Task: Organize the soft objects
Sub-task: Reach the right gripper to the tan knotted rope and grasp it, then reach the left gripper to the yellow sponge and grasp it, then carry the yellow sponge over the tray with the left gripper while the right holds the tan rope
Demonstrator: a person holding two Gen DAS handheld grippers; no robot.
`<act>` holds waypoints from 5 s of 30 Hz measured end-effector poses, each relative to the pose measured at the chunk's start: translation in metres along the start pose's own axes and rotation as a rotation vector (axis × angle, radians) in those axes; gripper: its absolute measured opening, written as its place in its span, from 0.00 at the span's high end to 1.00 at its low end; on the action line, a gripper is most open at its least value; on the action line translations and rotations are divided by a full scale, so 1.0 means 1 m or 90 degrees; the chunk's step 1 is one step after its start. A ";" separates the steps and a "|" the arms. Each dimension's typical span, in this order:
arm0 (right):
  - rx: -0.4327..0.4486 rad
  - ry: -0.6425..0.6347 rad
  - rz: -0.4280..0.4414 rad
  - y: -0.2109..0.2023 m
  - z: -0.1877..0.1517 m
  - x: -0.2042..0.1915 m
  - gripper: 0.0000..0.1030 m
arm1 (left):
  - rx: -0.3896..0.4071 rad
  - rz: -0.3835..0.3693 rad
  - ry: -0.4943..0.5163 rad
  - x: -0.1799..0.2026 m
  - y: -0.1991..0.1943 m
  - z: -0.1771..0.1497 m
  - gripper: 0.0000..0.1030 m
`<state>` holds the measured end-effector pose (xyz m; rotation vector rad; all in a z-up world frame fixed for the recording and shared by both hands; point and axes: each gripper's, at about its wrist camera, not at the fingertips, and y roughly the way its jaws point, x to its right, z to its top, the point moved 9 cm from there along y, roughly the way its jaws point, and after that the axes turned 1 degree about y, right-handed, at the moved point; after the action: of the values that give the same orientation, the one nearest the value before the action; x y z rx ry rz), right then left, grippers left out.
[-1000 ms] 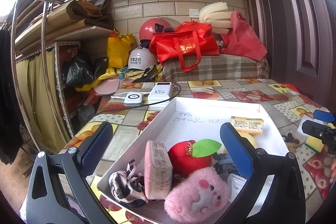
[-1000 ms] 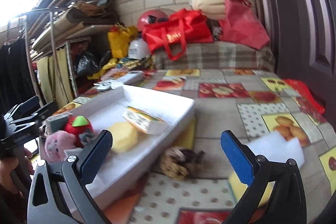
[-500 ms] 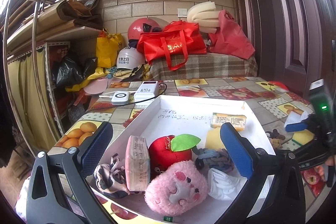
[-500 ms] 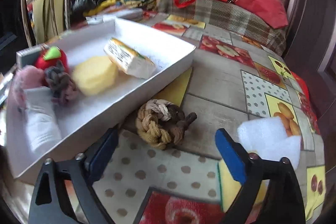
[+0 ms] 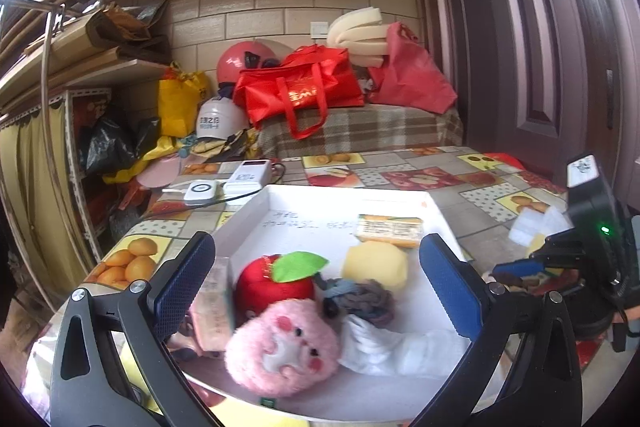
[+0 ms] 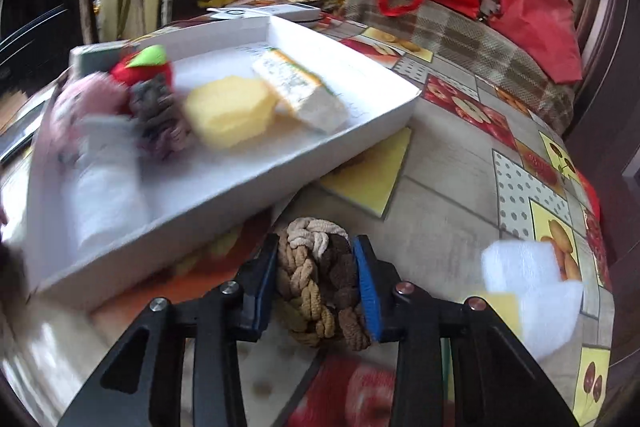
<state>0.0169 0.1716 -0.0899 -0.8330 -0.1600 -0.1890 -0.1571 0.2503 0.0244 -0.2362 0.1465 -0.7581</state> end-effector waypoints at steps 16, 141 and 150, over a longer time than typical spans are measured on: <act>0.032 0.284 -0.157 -0.094 -0.107 0.185 0.66 | -0.104 -0.246 0.194 0.196 0.001 -0.021 0.00; 0.213 0.085 0.069 -0.024 0.076 -0.033 0.65 | -0.045 0.009 -0.051 -0.018 0.038 0.000 0.45; 0.184 0.134 0.090 -0.006 0.082 -0.022 0.65 | -0.065 0.015 -0.058 -0.025 0.050 -0.001 0.45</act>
<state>-0.0118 0.2310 -0.0361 -0.5294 0.0687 -0.1161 -0.1423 0.3021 0.0113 -0.3642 0.1010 -0.7157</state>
